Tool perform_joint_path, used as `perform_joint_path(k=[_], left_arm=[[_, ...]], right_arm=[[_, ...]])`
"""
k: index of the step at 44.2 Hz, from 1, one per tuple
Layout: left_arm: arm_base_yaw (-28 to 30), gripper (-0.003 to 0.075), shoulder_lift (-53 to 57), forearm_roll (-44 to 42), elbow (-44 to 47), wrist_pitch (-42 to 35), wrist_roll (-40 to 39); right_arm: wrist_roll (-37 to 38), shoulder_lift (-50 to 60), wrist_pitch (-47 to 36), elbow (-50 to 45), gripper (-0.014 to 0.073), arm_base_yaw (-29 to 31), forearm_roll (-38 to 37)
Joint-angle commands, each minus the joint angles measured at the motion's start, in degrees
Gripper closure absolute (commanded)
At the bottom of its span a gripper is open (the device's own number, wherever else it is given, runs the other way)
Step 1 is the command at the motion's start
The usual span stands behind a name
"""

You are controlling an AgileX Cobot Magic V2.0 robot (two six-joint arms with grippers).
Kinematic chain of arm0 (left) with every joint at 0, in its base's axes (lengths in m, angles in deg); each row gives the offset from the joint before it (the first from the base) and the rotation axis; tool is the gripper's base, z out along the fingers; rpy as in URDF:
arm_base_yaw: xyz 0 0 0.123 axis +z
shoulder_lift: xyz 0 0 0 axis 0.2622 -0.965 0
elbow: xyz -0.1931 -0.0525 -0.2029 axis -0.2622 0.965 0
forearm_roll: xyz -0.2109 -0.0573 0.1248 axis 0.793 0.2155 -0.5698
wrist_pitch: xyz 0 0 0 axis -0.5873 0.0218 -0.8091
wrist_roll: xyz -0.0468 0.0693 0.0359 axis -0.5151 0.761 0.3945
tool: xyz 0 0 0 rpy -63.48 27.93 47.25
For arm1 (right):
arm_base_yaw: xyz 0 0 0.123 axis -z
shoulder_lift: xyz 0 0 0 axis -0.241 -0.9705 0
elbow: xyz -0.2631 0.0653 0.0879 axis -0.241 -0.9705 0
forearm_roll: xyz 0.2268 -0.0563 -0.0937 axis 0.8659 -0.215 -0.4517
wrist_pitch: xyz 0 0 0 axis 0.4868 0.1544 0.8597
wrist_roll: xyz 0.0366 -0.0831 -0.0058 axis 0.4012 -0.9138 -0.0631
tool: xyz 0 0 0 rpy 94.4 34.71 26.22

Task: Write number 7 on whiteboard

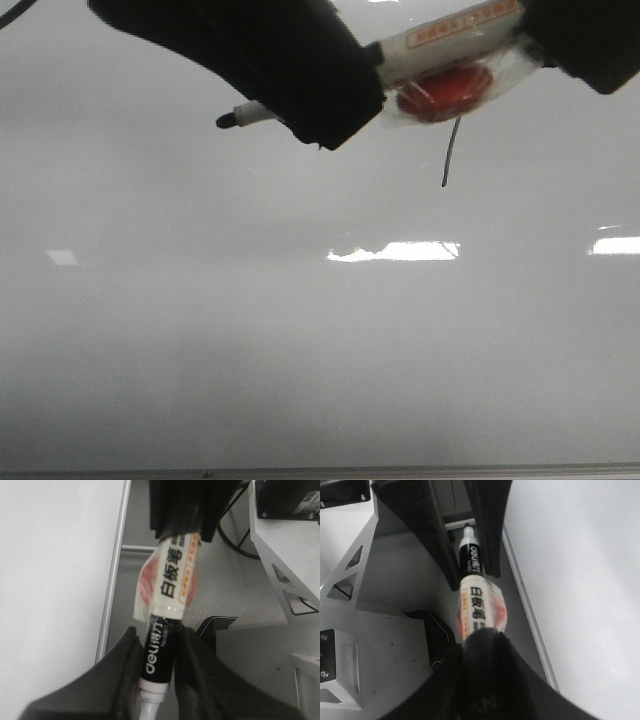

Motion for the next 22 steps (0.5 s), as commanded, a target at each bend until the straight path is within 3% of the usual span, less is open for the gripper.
perform_joint_path(k=[1,6,10,15,22], left_arm=[[-0.3,0.0708,1.55,3.34,-1.93,-2.41,-0.77],[-0.3,0.0741,1.55,3.34,-1.93,-2.41,-0.77],[-0.04,0.0741,1.55,2.21,-1.93,-2.16,-1.04],[1.01,0.0741,2.3,-5.38,-1.93,-2.16,-7.59],[4.61,0.0741,5.54,-21.67,-1.93,-1.97,-24.84]], right_arm=[[-0.16,1.13,-1.77,1.28,0.0631,0.0,3.08],[-0.16,1.13,-1.7,1.28,0.0473,0.0,3.08],[-0.16,1.2,-1.5,1.28,0.023,0.11,2.27],[3.32,2.05,-0.35,1.78,0.0024,1.52,-2.95],[14.93,5.05,-0.63,1.92,0.0039,6.52,-10.87]])
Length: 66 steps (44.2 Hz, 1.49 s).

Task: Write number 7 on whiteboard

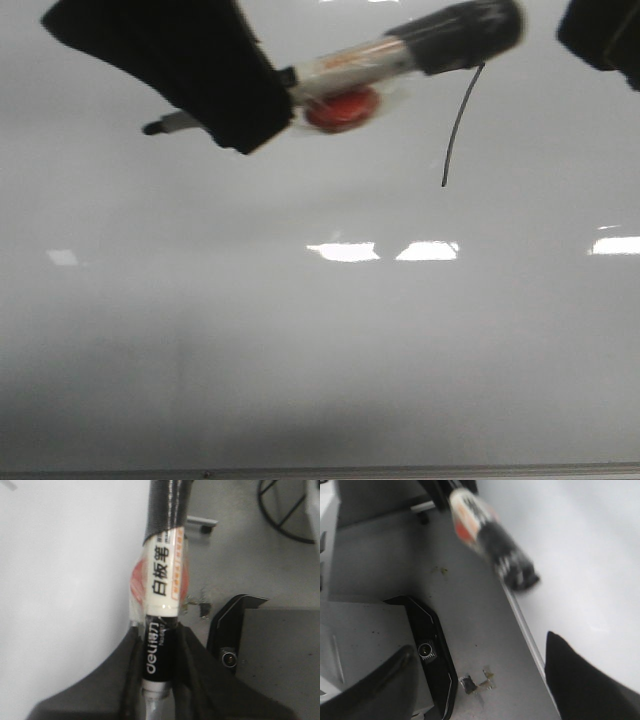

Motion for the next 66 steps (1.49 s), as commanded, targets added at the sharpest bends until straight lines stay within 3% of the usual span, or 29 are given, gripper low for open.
perform_joint_path(k=[1,6,10,15,20,30,53,66], left_arm=[[2.45,0.0741,3.96,-9.79,-1.93,-2.12,-11.76],[7.49,0.0741,7.06,-22.68,-1.93,-1.56,-27.09],[12.42,0.0741,8.75,-28.99,-1.83,0.25,-38.68],[21.0,0.0741,9.12,-31.16,-0.85,-0.46,-45.93],[29.27,0.0741,9.12,-31.05,3.11,-8.6,-50.09],[37.1,0.0741,6.19,-30.27,9.15,-21.02,-52.88],[37.39,0.0734,-5.45,-28.91,9.64,-30.48,-52.88],[37.39,0.0491,-6.52,-28.91,9.54,-32.03,-52.88]], right_arm=[[7.58,2.61,-1.22,1.92,0.0046,3.36,-2.68],[14.26,4.57,-1.22,1.92,0.0093,7.64,-5.24],[14.96,5.26,-1.17,1.86,0.0128,9.91,-5.24],[14.96,5.26,-1.17,1.86,0.0151,10.48,-5.24],[14.96,5.14,-1.17,1.86,0.0151,10.48,-5.24],[14.96,5.14,-1.49,1.86,0.0151,10.48,-5.19],[14.96,5.14,-1.43,1.86,0.0151,10.48,-5.19],[14.96,5.14,-1.43,1.86,0.0151,10.48,-5.19]])
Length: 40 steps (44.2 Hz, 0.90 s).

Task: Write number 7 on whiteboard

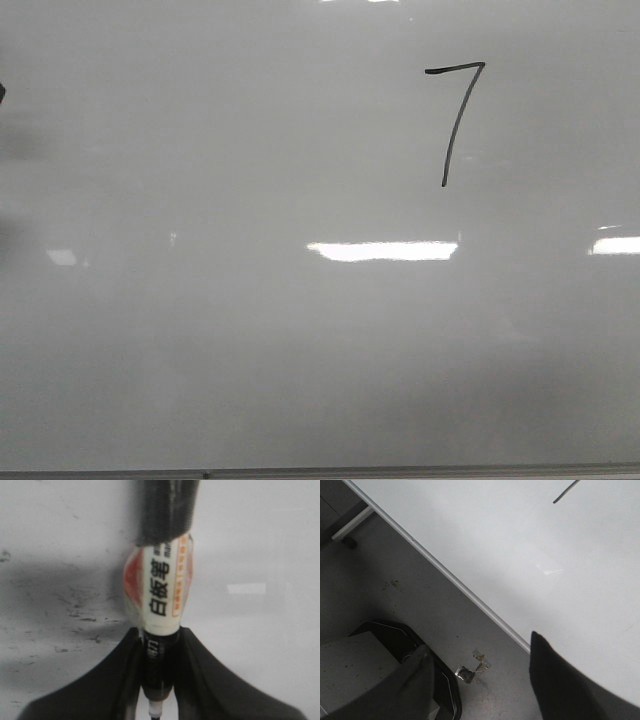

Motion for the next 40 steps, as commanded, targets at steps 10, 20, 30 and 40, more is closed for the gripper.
perform_joint_path(k=[10,20,30,40], left_arm=[[0.1,0.0456,1.52,0.22,-1.64,-4.26,-0.51],[0.1,0.0458,4.23,-0.75,-2.39,-0.61,-0.51],[-2.08,0.0458,14.49,-0.87,-3.2,8.5,1.77],[-11.94,0.0458,28.63,-0.87,-3.2,19.47,5.76]], right_arm=[[-0.24,0.58,-2.13,1.86,0.0151,0.27,1.17],[-0.11,0.58,-2.21,1.86,0.0151,0.27,1.17],[6.21,4.66,-2.38,1.86,0.0151,1.5,-0.32],[23.65,11.63,-2.74,1.36,0.0151,6.14,-9.02]])
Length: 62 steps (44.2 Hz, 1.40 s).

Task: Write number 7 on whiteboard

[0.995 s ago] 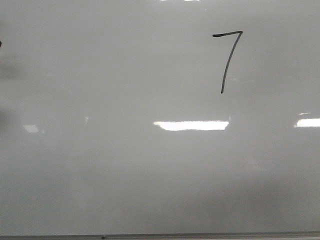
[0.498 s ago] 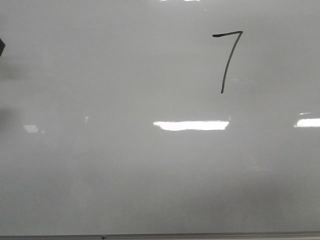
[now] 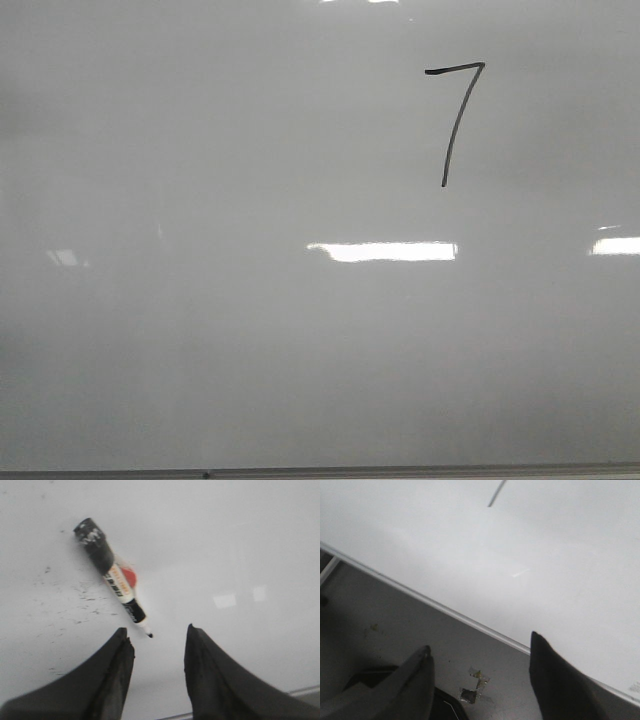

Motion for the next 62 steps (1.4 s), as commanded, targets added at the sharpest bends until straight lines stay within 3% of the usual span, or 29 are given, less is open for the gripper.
perform_joint_path(k=[1,9,19,22,41,44,49,57,60,62], left_arm=[[-3.75,0.0458,6.55,-0.28,-2.12,2.29,1.02],[-9.11,0.0458,16.62,0.54,0.14,7.48,1.02],[-10.43,0.0458,24.88,3.2,3.76,7.91,1.02],[-10.43,0.0458,25.62,3.2,4.16,7.91,1.02],[-10.43,0.0461,25.74,3.2,4.16,8.01,1.02],[-10.43,0.0461,25.74,3.2,4.16,8.01,1.02],[-10.43,0.0482,25.74,3.2,4.16,7.91,1.02],[-10.43,0.0669,25.74,3.2,4.16,7.91,0.91],[-10.43,0.074,25.74,3.2,4.16,7.91,0.78],[-10.43,0.0741,25.74,3.2,4.16,7.91,0.19]], right_arm=[[6.7,3.01,-3.05,1.02,0.0151,1.78,-2.62],[10.27,10.09,-3.38,-2.82,0.0151,2.42,-3.44],[13.54,14.14,-1.04,-4.23,0.0151,2.42,-8.75],[15.74,14.14,0.48,-4.23,0.0151,2.42,-12.28],[15.74,14.14,1.11,-4.23,0.0153,2.42,-12.2],[15.74,14.14,1.11,-4.23,0.0195,2.42,-12.2],[15.74,14.14,1.11,-4.23,0.0357,2.42,-12.2],[15.74,14.14,1.49,-4.23,0.0624,2.42,-12.2],[15.74,14.14,1.75,-4.23,0.0668,2.42,-12.2],[15.74,14.14,1.75,-4.23,0.0659,2.42,-12.2]])
